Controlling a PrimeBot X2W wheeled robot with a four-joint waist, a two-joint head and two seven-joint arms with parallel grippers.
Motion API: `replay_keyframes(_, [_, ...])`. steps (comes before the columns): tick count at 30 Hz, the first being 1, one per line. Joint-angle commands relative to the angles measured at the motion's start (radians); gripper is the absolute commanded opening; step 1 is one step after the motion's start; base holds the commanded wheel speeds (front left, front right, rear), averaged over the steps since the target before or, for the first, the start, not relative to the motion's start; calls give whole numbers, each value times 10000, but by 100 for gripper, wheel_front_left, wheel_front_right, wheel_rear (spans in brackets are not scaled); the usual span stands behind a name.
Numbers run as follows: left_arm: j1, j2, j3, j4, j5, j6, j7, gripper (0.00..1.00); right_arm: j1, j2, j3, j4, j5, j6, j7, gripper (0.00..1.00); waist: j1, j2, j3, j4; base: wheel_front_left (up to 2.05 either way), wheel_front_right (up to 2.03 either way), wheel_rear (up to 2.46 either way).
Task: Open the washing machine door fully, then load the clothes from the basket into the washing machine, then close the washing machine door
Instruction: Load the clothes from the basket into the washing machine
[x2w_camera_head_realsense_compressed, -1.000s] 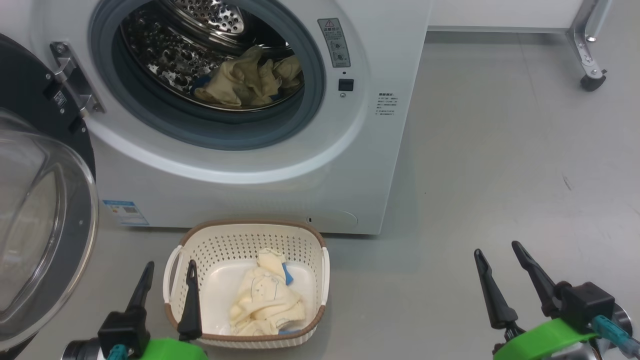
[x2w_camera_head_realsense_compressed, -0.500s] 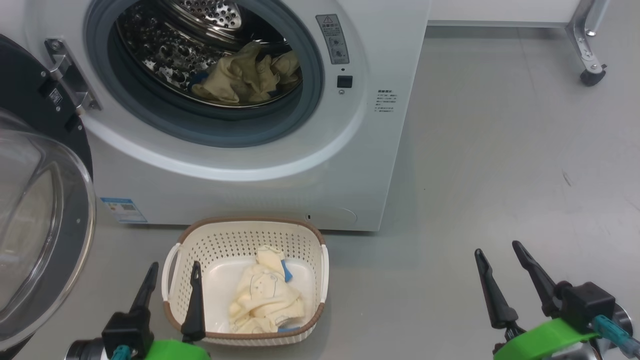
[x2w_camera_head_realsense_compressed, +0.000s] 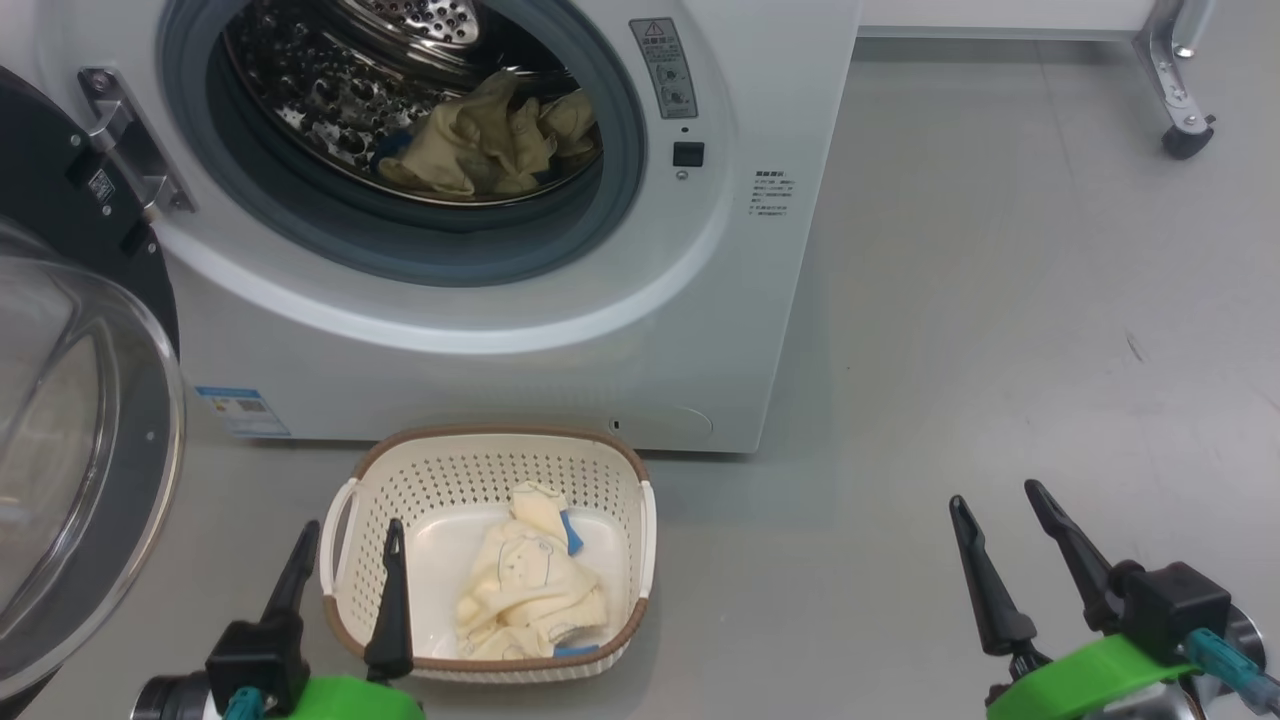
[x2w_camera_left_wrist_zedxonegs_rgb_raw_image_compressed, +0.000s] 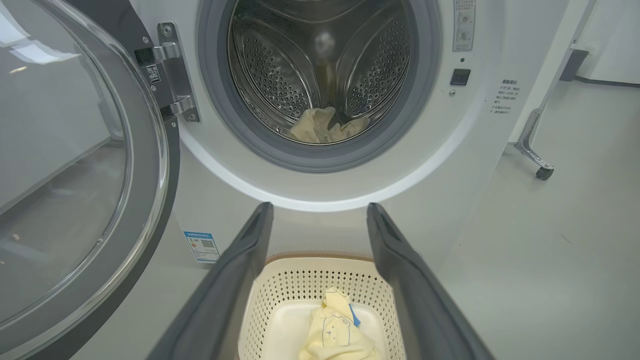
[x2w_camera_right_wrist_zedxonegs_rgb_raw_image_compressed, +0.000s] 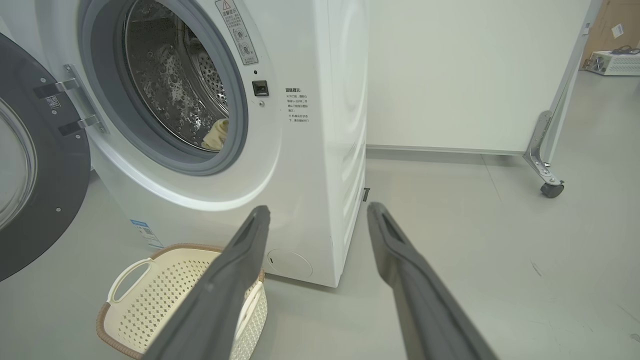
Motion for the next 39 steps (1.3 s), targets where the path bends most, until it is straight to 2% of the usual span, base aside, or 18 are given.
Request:
replay_keyframes(1, [-557, 186, 336, -266, -14, 839, -36, 100, -463, -87, 182, -349, 44, -29, -74, 100, 0, -1, 42, -8, 0, 0, 0])
replay_keyframes(10, [-1043, 127, 158, -154, 73, 715, -1, 100, -670, -87, 257, -368, 67, -29, -143, 100, 0, -1, 483, -89, 0, 0, 0])
replay_keyframes(19, [-1888, -19, -1, 268, 62, 448, 156, 100, -1096, -87, 360, -411, 120, -29, -245, 100, 0, -1, 1465, -367, 0, 0, 0])
replay_keyframes(29, [-3655, -382, -262, 2455, -431, -498, 1023, 100, -2064, -87, 631, -262, 315, -29, -540, 100, 0, -1, 3226, -1063, 0, 0, 0])
replay_keyframes(39, [-5705, -708, -246, 5576, -1086, -1901, 1425, 100, -3064, -87, 928, -107, 598, -29, -738, 100, 0, -1, 5114, -1733, 0, 0, 0])
